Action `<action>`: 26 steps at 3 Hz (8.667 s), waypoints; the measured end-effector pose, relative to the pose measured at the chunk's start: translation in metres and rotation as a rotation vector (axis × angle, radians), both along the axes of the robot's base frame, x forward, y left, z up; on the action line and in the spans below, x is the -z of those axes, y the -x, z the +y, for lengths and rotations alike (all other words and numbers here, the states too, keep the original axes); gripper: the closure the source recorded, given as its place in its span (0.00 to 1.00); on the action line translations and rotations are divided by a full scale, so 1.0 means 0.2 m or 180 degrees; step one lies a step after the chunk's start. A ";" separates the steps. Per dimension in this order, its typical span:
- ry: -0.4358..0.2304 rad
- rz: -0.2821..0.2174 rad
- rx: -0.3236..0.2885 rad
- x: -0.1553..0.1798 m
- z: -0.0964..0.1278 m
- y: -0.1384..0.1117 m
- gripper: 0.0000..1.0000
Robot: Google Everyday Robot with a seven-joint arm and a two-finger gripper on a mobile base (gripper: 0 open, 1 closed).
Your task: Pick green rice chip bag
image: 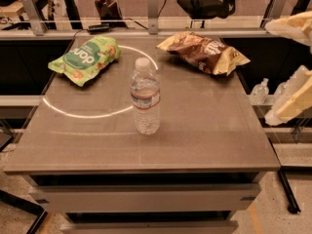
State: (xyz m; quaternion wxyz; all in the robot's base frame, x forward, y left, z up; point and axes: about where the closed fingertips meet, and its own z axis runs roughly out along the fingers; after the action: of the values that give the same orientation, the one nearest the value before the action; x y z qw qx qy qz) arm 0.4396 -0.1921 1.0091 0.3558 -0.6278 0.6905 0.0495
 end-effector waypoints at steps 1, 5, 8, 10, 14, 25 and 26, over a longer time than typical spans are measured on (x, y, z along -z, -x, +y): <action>-0.0209 -0.0396 -0.0212 -0.07 0.11 -0.01 0.00; -0.0324 -0.1205 -0.0719 -0.22 0.70 -0.14 0.00; 0.0169 -0.1593 -0.0814 -0.18 0.75 -0.35 0.00; 0.0462 -0.1752 -0.1042 -0.05 0.76 -0.59 0.00; 0.0298 -0.1920 -0.1691 0.13 1.34 -0.92 0.00; 0.0633 -0.1732 -0.2371 0.52 1.89 -1.49 0.00; 0.0588 -0.1735 -0.2373 0.52 1.96 -1.51 0.00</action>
Offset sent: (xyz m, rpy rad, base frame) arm 0.0240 0.0926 0.0472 0.1599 -0.3696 0.2055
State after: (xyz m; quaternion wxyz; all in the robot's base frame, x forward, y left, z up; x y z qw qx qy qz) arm 0.7407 0.1989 0.9052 0.4248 -0.8521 0.3009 -0.0545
